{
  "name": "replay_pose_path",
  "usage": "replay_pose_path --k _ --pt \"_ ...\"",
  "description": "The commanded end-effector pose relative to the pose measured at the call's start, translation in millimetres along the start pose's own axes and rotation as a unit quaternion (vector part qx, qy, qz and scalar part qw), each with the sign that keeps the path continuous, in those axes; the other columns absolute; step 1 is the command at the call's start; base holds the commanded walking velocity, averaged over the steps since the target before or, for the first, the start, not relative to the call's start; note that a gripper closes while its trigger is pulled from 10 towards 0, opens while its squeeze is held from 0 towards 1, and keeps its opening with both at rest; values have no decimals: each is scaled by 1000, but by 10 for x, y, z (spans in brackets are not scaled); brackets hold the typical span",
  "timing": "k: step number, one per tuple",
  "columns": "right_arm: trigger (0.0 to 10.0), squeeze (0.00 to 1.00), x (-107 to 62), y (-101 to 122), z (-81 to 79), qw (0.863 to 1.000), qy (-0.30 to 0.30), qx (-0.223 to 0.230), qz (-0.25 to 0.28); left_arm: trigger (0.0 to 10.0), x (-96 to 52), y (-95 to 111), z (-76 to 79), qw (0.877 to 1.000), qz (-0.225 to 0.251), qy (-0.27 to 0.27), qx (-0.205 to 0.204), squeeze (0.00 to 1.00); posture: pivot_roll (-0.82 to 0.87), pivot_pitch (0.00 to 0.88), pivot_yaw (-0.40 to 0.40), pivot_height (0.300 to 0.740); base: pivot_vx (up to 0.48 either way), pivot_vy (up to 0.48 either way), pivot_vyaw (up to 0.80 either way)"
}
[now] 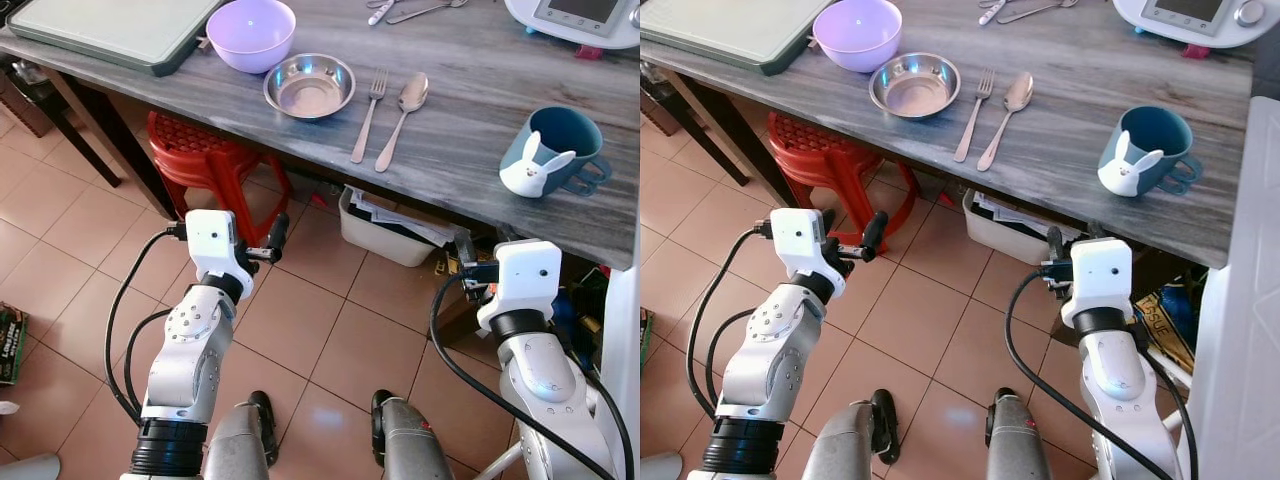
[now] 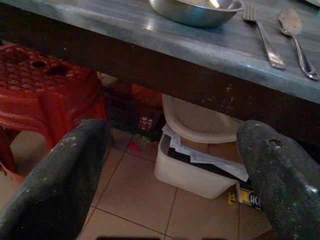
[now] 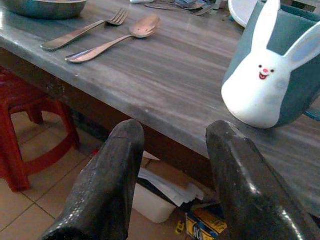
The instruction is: Setting the table
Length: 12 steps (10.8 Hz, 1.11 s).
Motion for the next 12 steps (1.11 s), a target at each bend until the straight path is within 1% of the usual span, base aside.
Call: replay_pose_path --k 1,5,6,7,8,10,11,12 --pt "10000 0 -22 58 21 1000 -3 3 10 10000 -17 -43 -37 1000 -7 4 0 0 -122 206 72 740 0 0 0" --pt "10000 0 -22 58 21 1000 -3 3 10 10000 -17 -43 -37 1000 -7 4 0 0 -122 206 72 740 0 0 0" --pt "10000 0 -52 53 25 1000 -1 15 5 10000 -7 -42 -36 1000 -6 3 0 0 -123 205 73 740 0 0 0" --pt "10000 0 8 57 618 991 -123 -54 3 10000 68 60 1 1000 14 -14 -1 0 -140 182 86 740 0 0 0" --pt "10000 0 -41 36 590 990 -122 -64 0 10000 68 68 8 1000 17 -16 -2 0 -141 182 83 740 0 0 0" --pt "10000 0 -222 -95 393 995 -83 -57 -18 10000 63 58 21 1000 15 -18 -4 0 -143 181 81 740 0 0 0" --pt "10000 0 -333 -177 336 995 -69 -64 -31 10000 74 56 22 1000 16 -21 -5 0 -148 183 82 740 0 0 0" --pt "10000 0 -396 -223 345 994 -75 -63 -43 10000 76 54 20 1000 16 -23 -5 0 -149 183 87 740 0 0 0"
Point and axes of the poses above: a point about 5 cm out from each wrist's last joint towards the gripper, its own x axis pointing out of the wrist towards the gripper, its own y axis along the axis of the wrist's last joint, z = x × y, the point moved 6 cm from there along x, pointing out of the wrist towards the gripper, and after that the axes turned 10 degrees about -x, right-handed, at the moved point
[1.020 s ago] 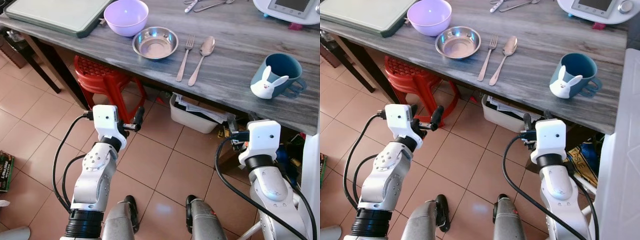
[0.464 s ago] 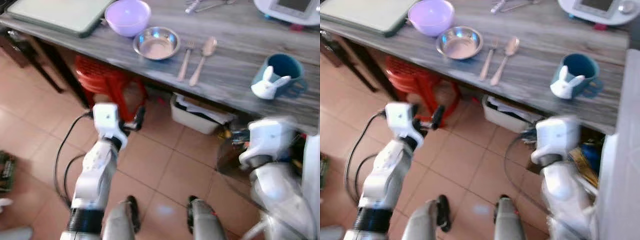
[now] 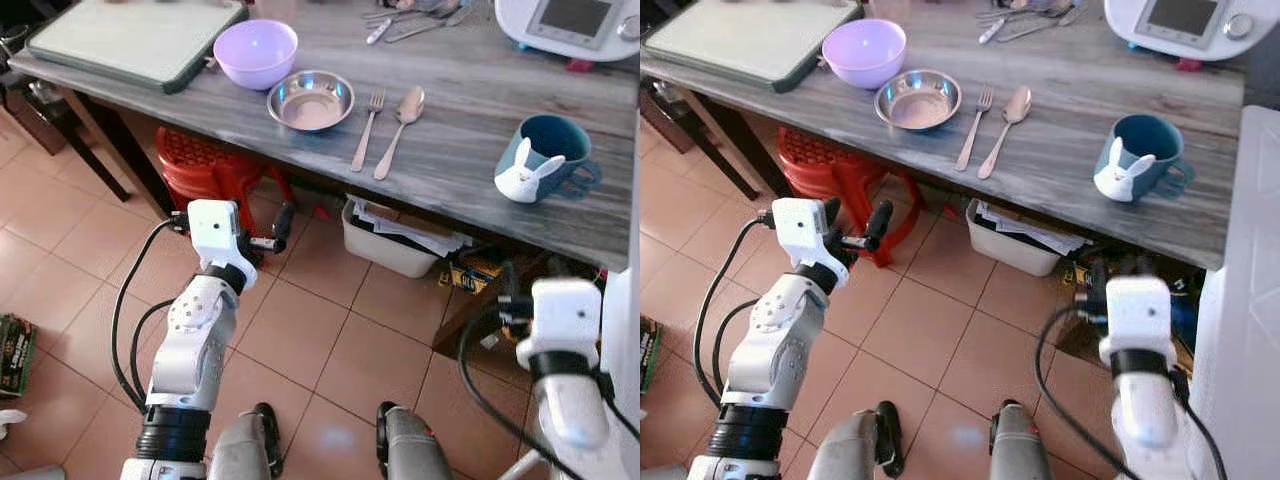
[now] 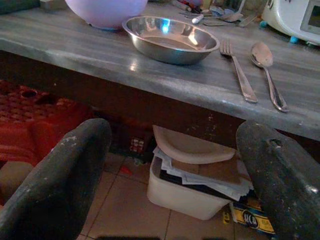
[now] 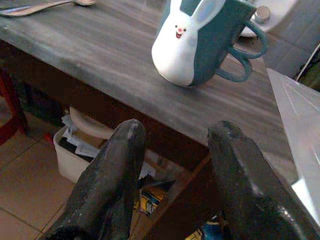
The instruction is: Setting the table
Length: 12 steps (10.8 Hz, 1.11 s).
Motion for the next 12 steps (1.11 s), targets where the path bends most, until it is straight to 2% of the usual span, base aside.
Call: replay_pose_path --k 1,2,4,5,6,9,12 --pt "10000 0 -17 73 101 1000 -19 -6 14 10000 -24 -16 -39 1000 -2 3 2 0 -149 184 90 740 0 0 0" --pt "10000 0 132 97 397 997 -76 18 14 10000 -12 1 -34 1000 -2 -3 7 0 -151 190 107 740 0 0 0" --pt "10000 0 368 171 717 992 -124 20 27 10000 11 44 7 1000 2 -14 12 0 -141 200 123 740 0 0 0" --pt "10000 0 416 162 857 988 -149 32 23 10000 -1 56 7 1000 1 -17 12 0 -134 210 132 740 0 0 0" --pt "10000 0 449 171 949 986 -160 26 25 10000 -19 38 -2 1000 -4 -17 14 0 -132 215 135 740 0 0 0" --pt "10000 0 523 163 1088 987 -156 36 22 10000 -77 36 -36 1000 -13 -16 18 0 -115 255 153 740 0 0 0" --pt "10000 0 613 190 1129 993 -105 48 39 10000 -140 23 -74 999 -30 -15 27 0 -93 284 176 740 0 0 0"
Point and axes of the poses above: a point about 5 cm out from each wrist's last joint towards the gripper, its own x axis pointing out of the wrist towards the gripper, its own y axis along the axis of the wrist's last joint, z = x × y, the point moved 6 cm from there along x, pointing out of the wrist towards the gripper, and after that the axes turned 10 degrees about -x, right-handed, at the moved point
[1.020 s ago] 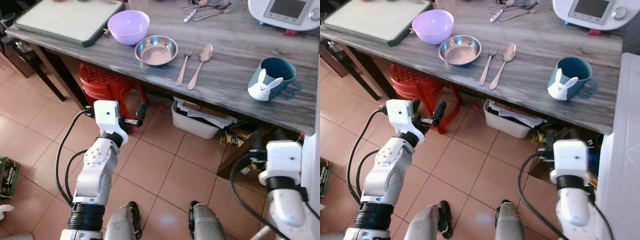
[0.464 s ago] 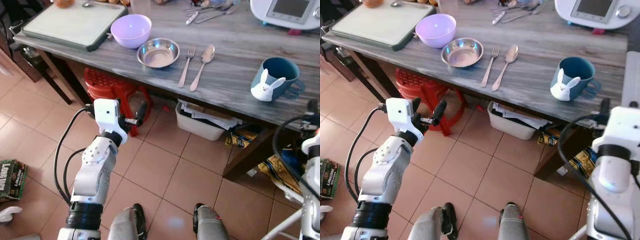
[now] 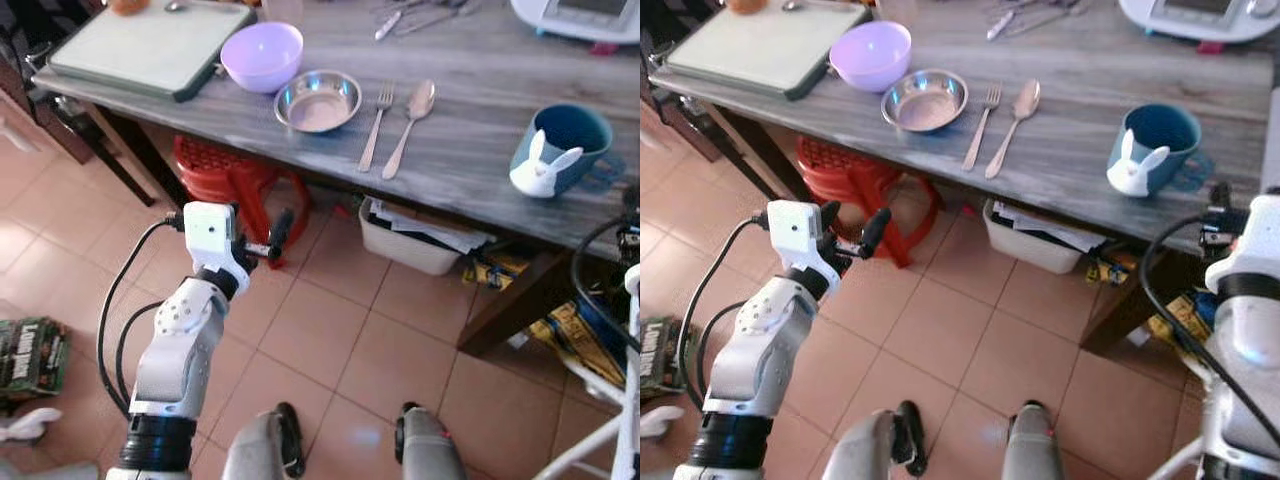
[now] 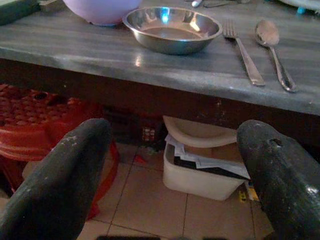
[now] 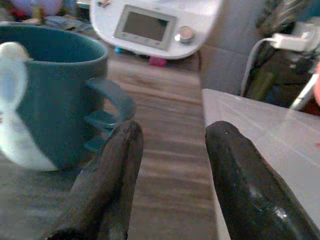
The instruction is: Setting the table
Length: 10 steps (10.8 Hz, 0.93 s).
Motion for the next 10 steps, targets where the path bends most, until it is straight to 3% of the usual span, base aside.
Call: replay_pose_path --k 1,4,5,6,10 --pt "10000 1000 -1 -8 14 1000 11 -1 1 10000 -53 5 -56 1000 -6 4 8 0 -86 290 183 740 0 0 0" --pt "10000 1000 76 7 -40 998 63 -16 10 10000 -93 7 -70 1000 -17 4 15 0 -67 309 196 740 0 0 0" --pt "10000 635 106 15 -105 996 92 -12 13 10000 -104 9 -79 1000 -19 5 17 0 -62 311 200 740 0 0 0" --pt "10000 0 125 55 -192 992 126 -14 23 10000 -113 14 -85 1000 -21 6 19 0 -57 313 203 740 0 0 0" --pt "10000 0 142 142 -362 977 206 -28 44 10000 -146 15 -91 999 -27 7 22 0 -48 323 205 740 0 0 0"
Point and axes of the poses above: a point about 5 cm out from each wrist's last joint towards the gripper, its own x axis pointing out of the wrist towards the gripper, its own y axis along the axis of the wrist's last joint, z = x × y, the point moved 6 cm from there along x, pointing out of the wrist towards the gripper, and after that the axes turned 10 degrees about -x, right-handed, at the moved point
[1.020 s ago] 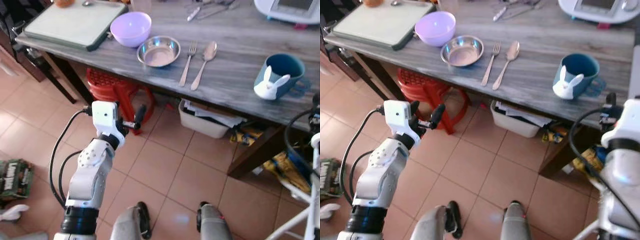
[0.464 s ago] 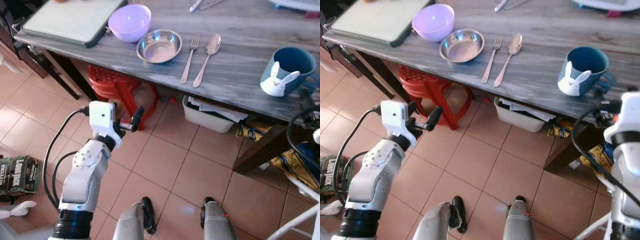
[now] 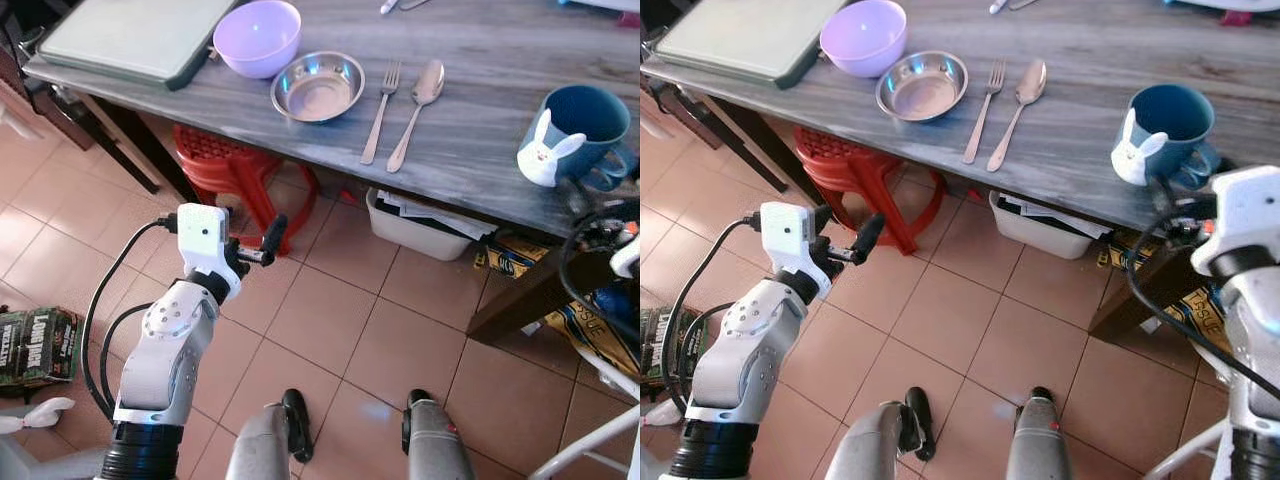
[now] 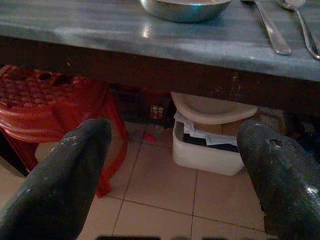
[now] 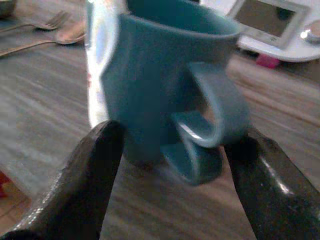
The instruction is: Setting the table
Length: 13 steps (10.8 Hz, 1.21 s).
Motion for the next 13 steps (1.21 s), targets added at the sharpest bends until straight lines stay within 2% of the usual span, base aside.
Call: replay_pose_path --k 1,4,6,8,13 --pt "10000 0 12 14 -74 1000 22 -1 4 10000 -62 -18 -60 1000 -9 6 6 0 -48 323 205 740 0 0 0" --pt "10000 0 61 55 -145 999 27 -10 13 10000 -54 -39 -48 1000 -12 6 4 0 -52 324 201 740 0 0 0" --pt "0 0 130 154 -164 999 20 -16 33 10000 -51 -46 -37 1000 -11 8 1 0 -53 324 190 740 0 0 0" --pt "0 0 156 184 -142 999 -8 -24 38 10000 -58 -53 -46 1000 -9 13 -2 0 -56 318 178 740 0 0 0" --pt "0 0 154 86 -185 998 -57 -12 22 10000 -45 -96 -23 1000 -2 18 -15 0 -74 278 140 740 0 0 0"
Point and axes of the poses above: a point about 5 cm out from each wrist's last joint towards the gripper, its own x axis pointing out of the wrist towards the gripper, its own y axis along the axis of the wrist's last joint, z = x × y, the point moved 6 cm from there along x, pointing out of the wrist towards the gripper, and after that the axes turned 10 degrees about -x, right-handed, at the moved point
